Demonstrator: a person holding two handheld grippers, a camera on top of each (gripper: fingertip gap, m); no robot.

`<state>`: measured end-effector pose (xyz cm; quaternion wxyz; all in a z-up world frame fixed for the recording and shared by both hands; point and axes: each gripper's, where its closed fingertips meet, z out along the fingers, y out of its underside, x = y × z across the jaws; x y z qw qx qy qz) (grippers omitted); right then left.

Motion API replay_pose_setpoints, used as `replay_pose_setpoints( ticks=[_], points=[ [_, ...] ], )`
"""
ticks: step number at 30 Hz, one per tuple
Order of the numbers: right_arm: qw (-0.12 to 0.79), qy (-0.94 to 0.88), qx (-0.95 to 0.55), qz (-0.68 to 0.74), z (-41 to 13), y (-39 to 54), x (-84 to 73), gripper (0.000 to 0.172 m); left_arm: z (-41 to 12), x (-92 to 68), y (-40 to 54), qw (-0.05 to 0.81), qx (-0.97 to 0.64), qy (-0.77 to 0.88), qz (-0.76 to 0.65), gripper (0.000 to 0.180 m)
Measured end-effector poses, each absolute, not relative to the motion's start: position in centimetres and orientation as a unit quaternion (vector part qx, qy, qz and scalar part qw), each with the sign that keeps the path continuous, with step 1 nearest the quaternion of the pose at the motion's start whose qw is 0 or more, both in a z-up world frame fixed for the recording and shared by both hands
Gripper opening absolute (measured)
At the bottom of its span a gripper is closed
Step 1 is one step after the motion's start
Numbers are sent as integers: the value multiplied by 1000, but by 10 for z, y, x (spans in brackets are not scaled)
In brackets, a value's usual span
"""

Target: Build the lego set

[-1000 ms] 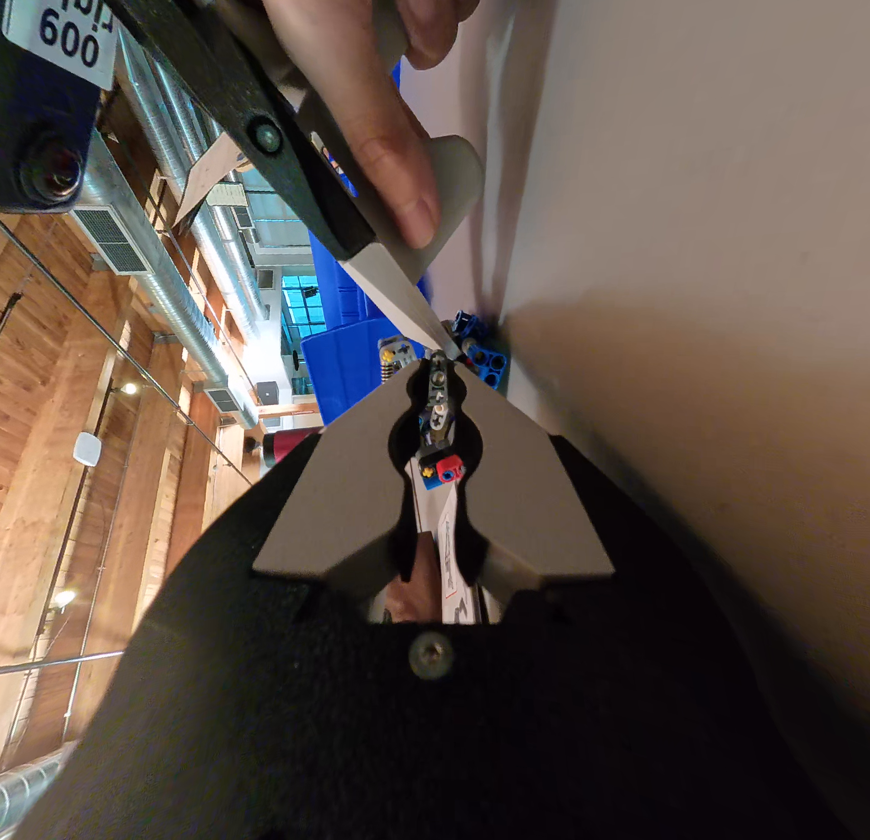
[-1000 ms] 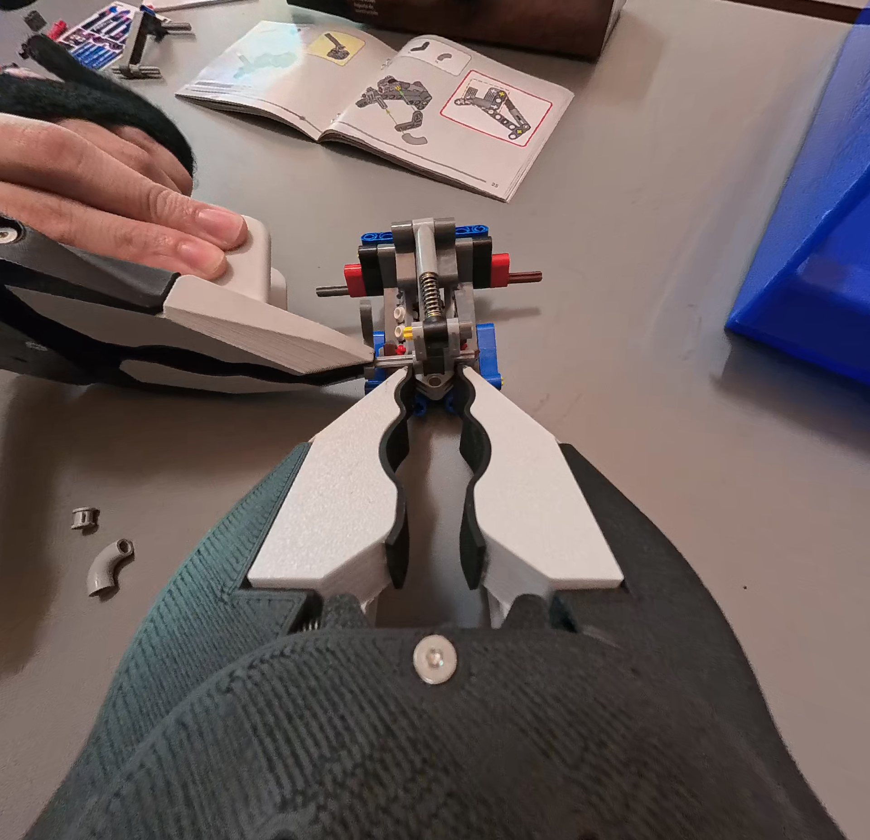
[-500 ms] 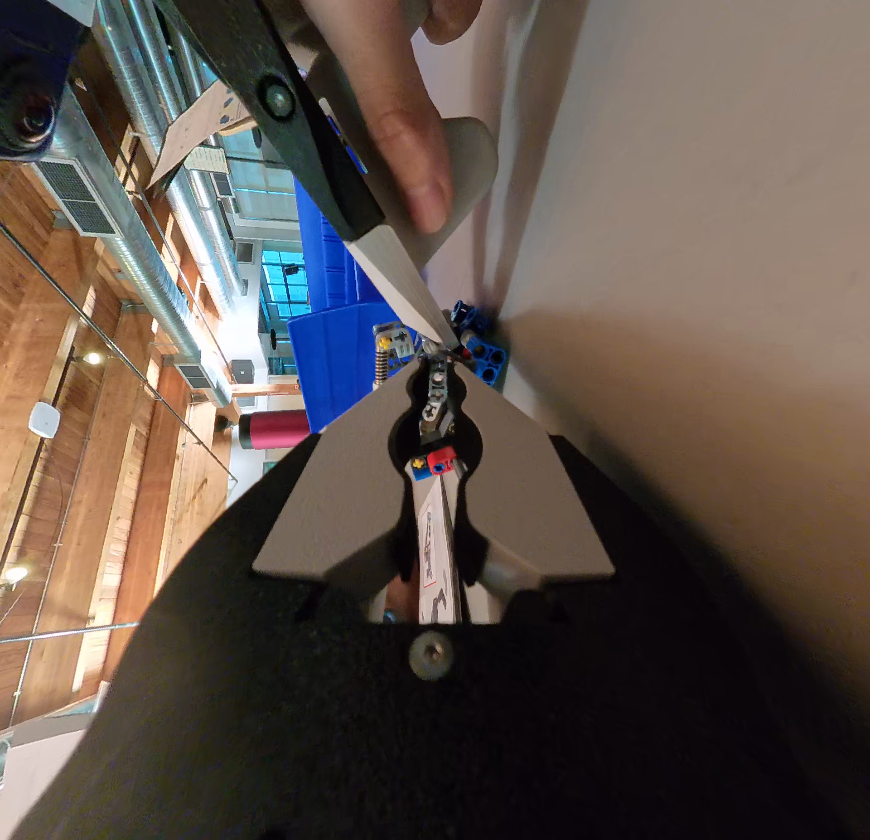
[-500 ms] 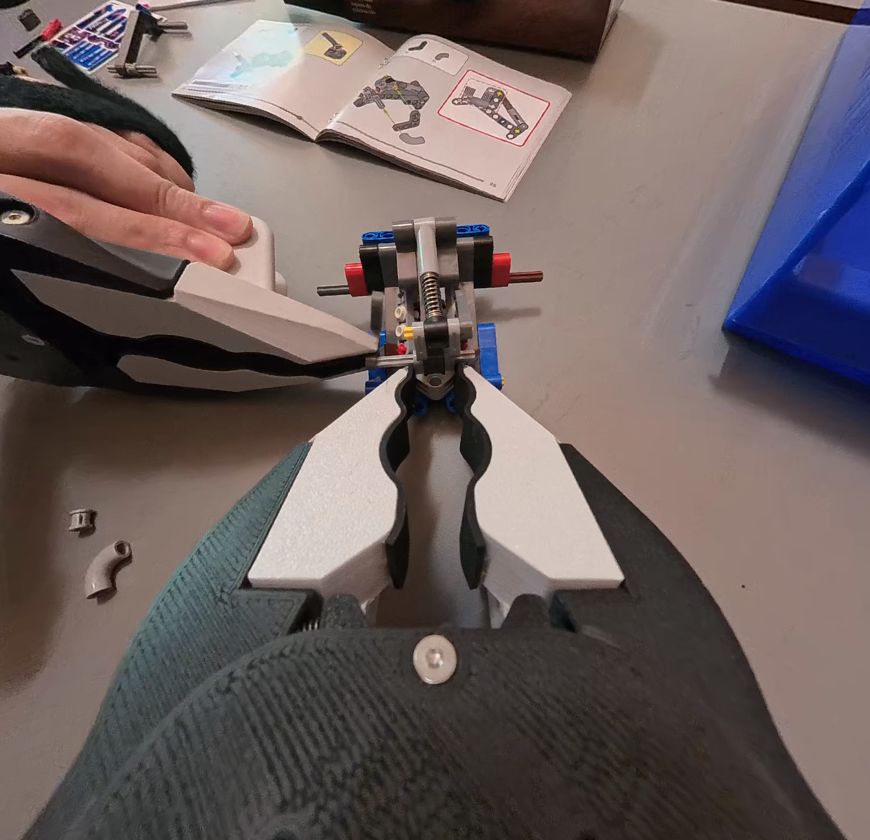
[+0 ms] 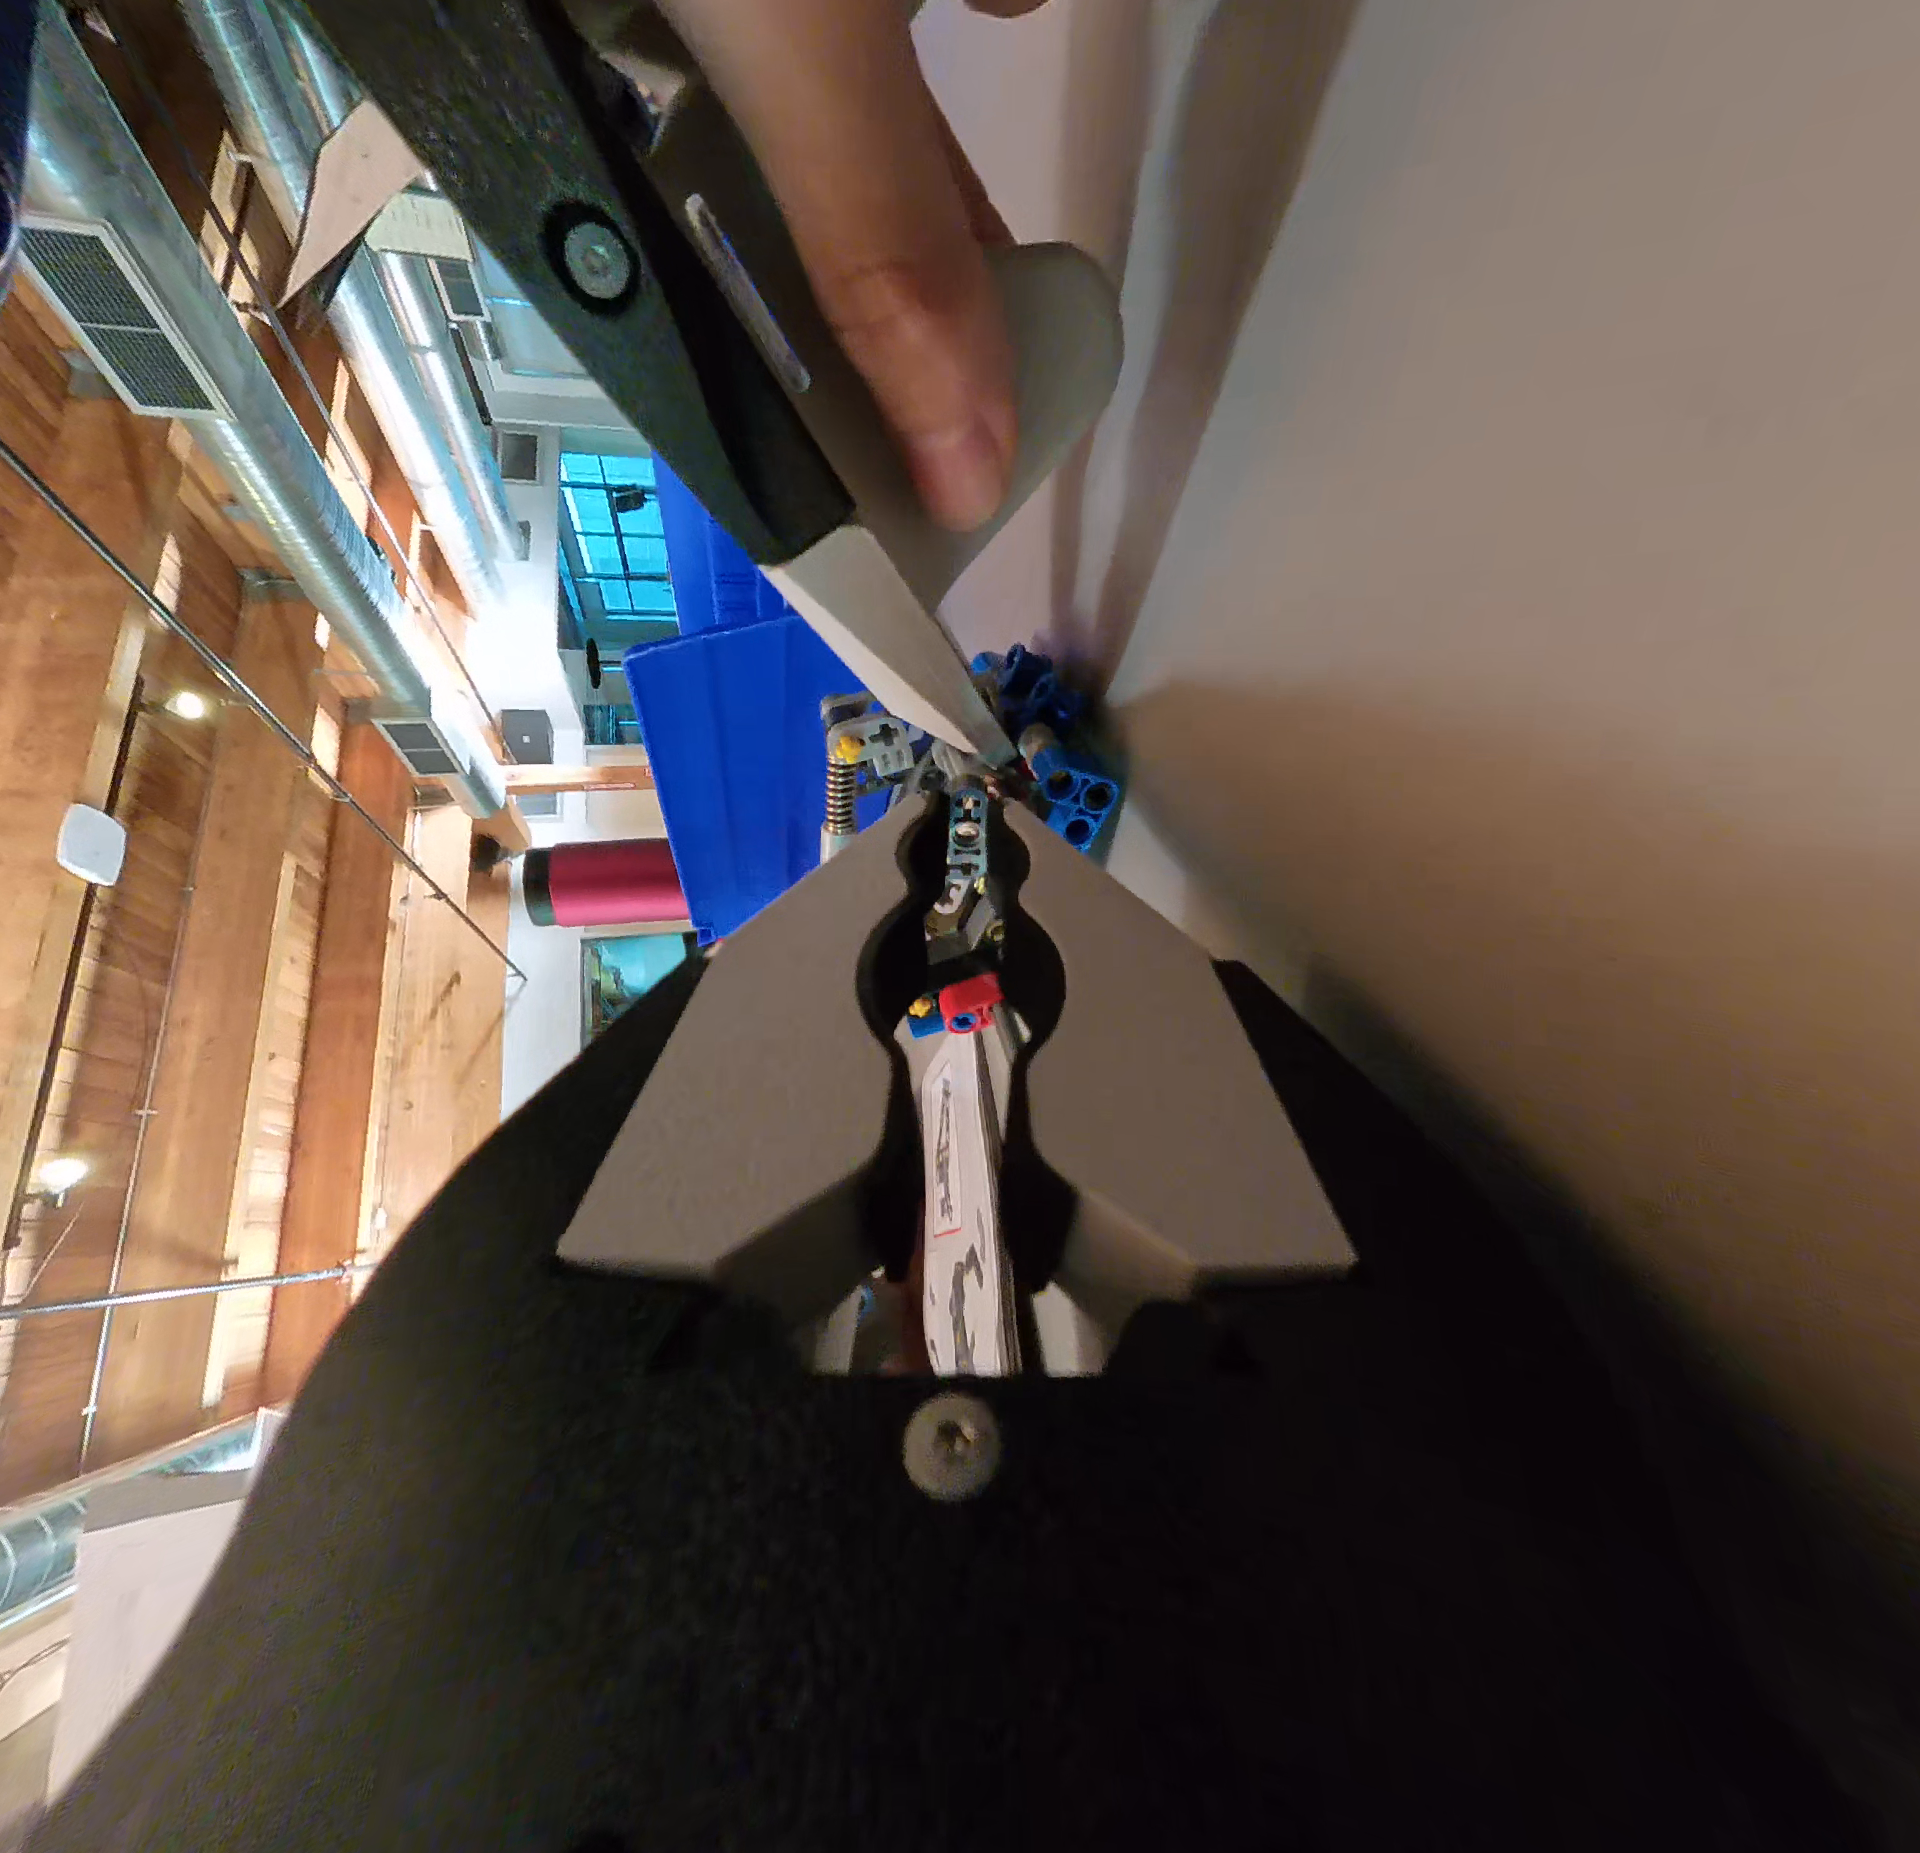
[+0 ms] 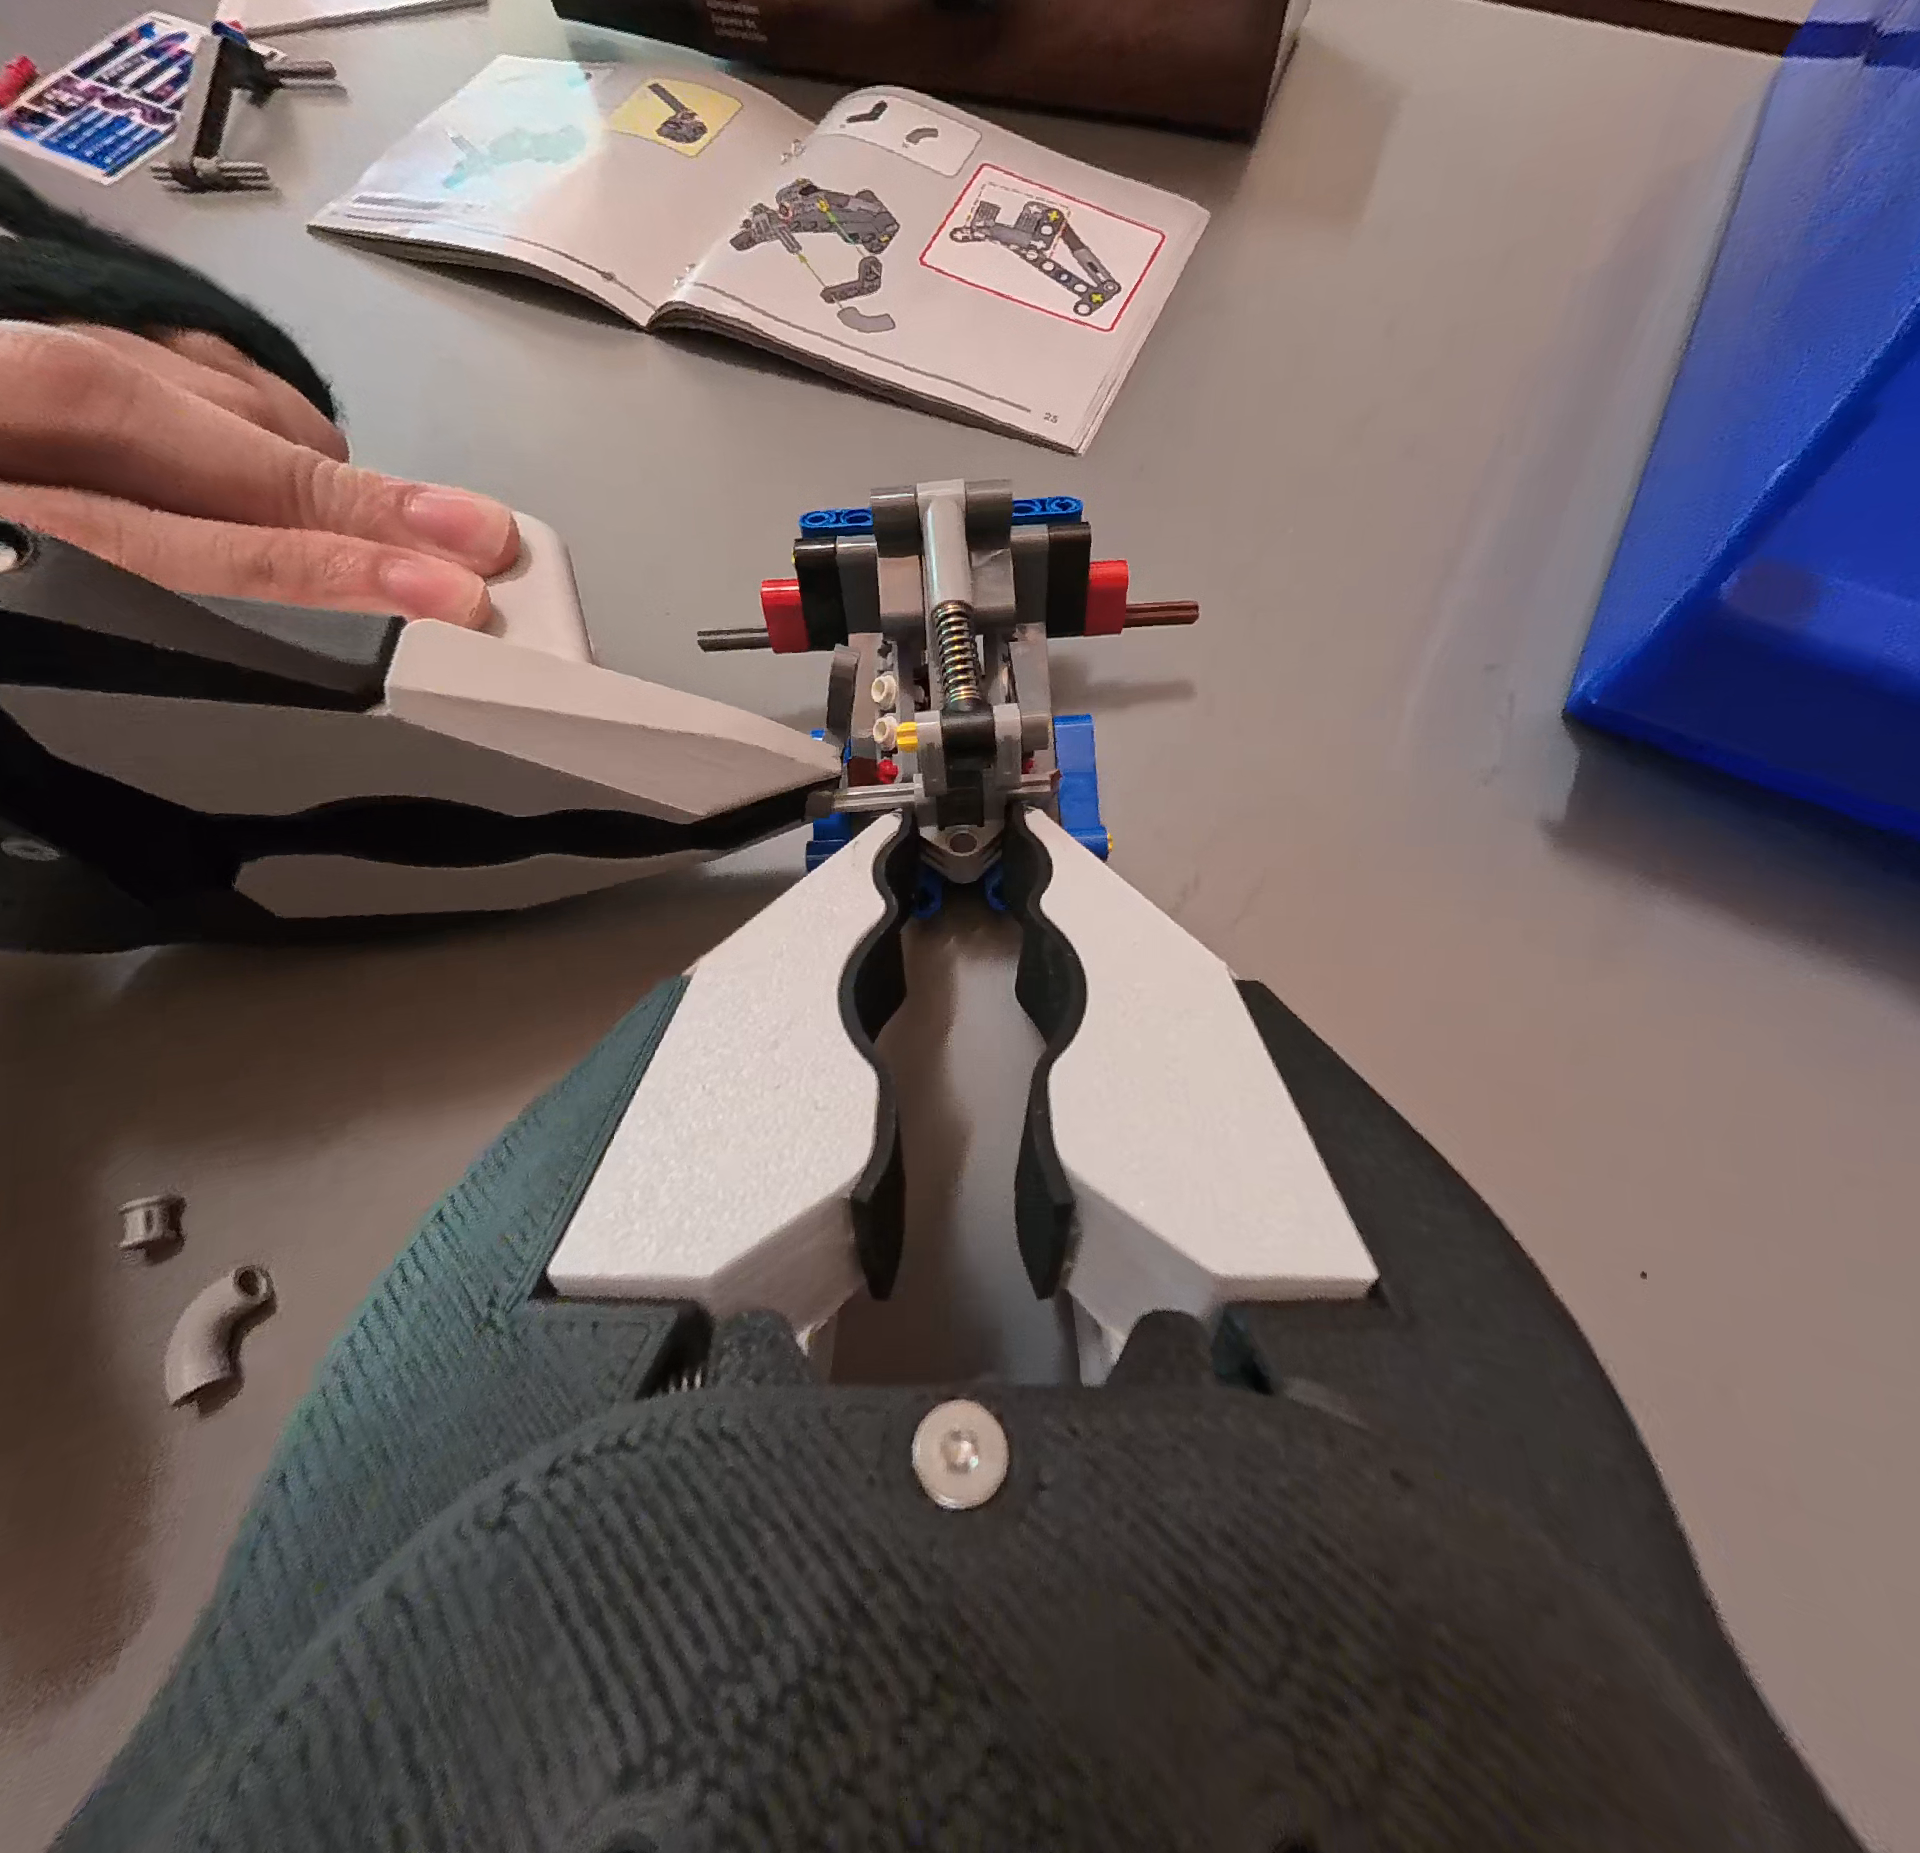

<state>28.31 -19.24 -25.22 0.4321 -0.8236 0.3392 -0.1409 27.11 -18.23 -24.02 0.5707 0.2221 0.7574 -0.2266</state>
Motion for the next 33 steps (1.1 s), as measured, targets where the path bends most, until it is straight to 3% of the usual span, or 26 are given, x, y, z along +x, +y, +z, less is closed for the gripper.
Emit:
replay_pose_setpoints(
  ticks=[6, 10, 18, 20, 24, 27, 30, 33],
  points=[
    [431, 349, -819, -144, -252, -193, 285, 14, -240, 273, -183, 585, 246, 741, -221, 3],
    [434, 351, -818, -138, -252, -193, 285, 14, -241, 272, -183, 522, 214, 775, -287, 3],
    [435, 351, -818, -137, -252, -193, 285, 14, -236, 261, -181, 497, 235, 769, -325, 4],
    [435, 352, -818, -136, -252, -193, 285, 14, -245, 256, -175, 444, 223, 809, -314, 4],
    [438, 353, -816, -131, -252, -193, 285, 14, -266, 223, -159, 210, 173, 922, -277, 4],
    [438, 354, -816, -130, -252, -193, 285, 14, -268, 203, -150, 80, 159, 952, -249, 3],
    [438, 353, -816, -131, -252, -193, 285, 14, -271, 192, -151, -12, 130, 957, -259, 3],
    [437, 353, -817, -131, -252, -193, 285, 14, -270, 192, -153, -47, 116, 951, -281, 5]
  ],
)
